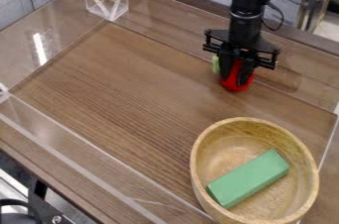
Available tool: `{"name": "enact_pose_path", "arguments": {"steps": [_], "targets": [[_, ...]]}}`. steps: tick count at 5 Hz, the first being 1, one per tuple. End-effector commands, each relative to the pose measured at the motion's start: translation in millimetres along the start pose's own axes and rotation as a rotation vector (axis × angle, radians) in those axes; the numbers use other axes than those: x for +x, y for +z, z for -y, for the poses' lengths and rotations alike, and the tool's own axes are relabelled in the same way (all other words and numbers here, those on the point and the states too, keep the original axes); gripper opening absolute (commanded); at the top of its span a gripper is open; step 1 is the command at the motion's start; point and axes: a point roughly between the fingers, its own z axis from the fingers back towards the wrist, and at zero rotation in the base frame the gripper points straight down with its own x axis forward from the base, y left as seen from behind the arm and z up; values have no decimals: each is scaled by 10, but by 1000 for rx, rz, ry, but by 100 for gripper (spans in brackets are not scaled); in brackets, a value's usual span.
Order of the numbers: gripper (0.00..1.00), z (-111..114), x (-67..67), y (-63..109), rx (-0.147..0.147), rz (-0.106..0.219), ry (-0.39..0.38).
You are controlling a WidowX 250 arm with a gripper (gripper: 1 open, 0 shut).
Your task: Move the red fruit to the left
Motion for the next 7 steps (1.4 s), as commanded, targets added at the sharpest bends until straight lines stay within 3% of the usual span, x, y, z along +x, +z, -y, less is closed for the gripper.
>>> {"name": "enact_pose_path", "arguments": {"steps": [1,2,3,4,5,7], "targets": [[0,-142,121,310,3,84,-24],[0,-262,86,565,-4,132,-8],[0,-654,18,837,6,181,74],[0,-1156,-103,953,21,197,165],[0,-1655,-226,963,38,195,233],[0,-2234,-427,842,76,183,284]]}}
